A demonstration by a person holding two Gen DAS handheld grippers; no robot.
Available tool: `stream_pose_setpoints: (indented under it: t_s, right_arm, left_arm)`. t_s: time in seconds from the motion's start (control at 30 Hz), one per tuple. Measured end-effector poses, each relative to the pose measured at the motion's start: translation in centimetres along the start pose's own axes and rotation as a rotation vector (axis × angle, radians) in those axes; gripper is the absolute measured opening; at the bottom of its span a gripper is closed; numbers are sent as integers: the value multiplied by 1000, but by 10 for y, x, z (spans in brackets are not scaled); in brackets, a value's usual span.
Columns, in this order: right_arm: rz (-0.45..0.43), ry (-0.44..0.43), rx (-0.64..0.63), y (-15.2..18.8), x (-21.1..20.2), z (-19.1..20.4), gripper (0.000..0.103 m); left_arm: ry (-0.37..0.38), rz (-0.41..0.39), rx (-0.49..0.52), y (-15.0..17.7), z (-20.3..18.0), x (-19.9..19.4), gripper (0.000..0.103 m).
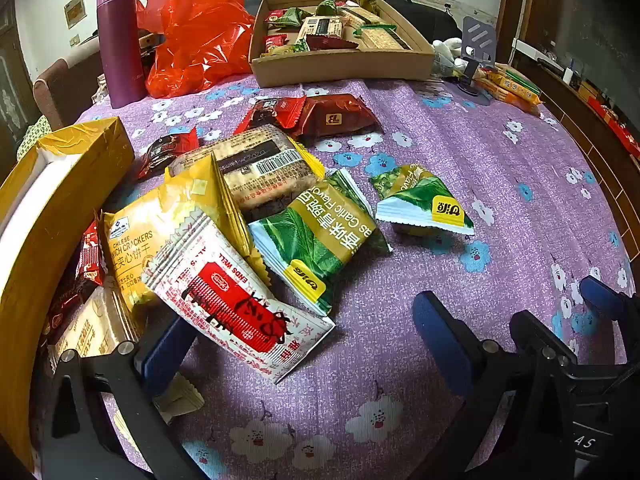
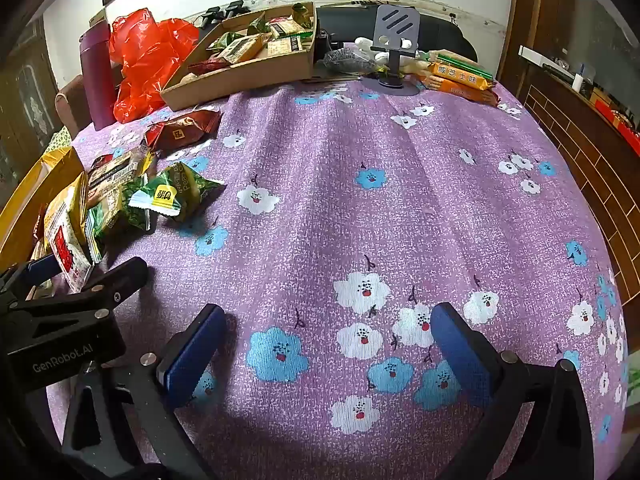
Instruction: Organize snacks
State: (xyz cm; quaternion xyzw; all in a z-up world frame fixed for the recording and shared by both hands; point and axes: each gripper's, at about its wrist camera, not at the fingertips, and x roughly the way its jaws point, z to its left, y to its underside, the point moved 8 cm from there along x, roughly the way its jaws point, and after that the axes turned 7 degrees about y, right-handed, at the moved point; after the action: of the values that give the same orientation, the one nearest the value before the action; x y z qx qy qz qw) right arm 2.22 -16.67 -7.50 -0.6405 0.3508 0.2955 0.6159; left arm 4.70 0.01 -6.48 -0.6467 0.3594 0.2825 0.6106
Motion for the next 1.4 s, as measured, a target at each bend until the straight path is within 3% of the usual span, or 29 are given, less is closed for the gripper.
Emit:
stream_pose_setpoints:
  t_s: [0.37,0.53,0.8,0.9,1.0,1.1,1.23,1.4]
  right_arm:
    - [0,0,0,0,0,0,103]
    - [25,-3,4,3,-1,-1,103]
    - [51,-3,-4,5,-2,0,103]
    - [47,1,-5,6,-3,1,103]
    - [44,4,-2,6,-3,1,103]
    - [41,6,1,6,-3,1,103]
    - [42,8,4,7,-3,0,103]
    - [49,14,3,7,-3,1,103]
  left_arm:
    - [-6,5,-6,1,-1,0,103]
    - [30,68,37,3,-1,1,103]
    - [48,74,56,17,4,-9,103]
    - [93,82,62,24,1,-19,101]
    - [196,42,58,31,-8,-40,97]
    - [240,-51,85,31,-10,-72,97]
    - [340,-132,80,26,8,-116,97]
    - [258,-301,-11,8,84,-174,97]
